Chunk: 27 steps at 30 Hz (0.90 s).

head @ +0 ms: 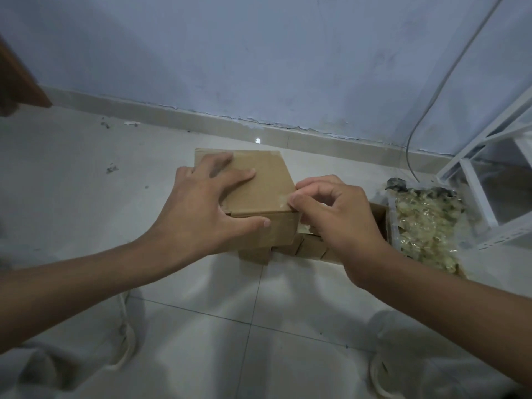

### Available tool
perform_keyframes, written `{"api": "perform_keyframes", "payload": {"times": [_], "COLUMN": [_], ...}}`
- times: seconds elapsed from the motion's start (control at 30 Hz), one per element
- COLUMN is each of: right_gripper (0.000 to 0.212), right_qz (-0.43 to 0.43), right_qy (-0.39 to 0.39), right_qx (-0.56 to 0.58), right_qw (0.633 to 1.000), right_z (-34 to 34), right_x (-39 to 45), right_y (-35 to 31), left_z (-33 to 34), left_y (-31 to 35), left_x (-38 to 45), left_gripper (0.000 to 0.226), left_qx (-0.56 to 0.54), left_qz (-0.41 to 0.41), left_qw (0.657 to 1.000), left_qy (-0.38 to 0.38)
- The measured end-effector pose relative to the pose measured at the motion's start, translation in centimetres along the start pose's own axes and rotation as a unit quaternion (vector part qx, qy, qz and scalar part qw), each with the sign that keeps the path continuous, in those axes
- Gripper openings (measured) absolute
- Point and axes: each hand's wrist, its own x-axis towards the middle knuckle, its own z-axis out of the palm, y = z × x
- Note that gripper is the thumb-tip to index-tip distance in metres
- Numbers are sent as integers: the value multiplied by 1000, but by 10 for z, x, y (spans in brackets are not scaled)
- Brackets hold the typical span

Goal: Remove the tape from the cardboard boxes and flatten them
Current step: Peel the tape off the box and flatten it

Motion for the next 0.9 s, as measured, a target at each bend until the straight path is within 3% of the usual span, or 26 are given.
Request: {"api": "perform_keyframes", "payload": {"times": [0.2, 0.47, 0.77, 0.9], "right_gripper": [12, 14, 15, 20], "right_qz": [121, 194, 35, -98], "right_qy": [-17, -60, -118, -99], "right_qx": [80, 213, -29, -199], "right_qw": [989, 956, 992, 970], "right_z": [-3, -5, -12, -11], "right_x": [-2, -2, 4, 2], "right_y": [0, 4, -3, 0], "left_z": [-1, -1, -11, -14], "left_y": [4, 2, -2, -2], "left_x": [1, 2, 9, 11], "left_gripper": [93, 89, 91, 90], "left_qx": [96, 161, 221, 252], "left_qz": [71, 130, 189, 219], "left_qw": [992, 976, 952, 936], "left_qy": [43, 72, 100, 109]}}
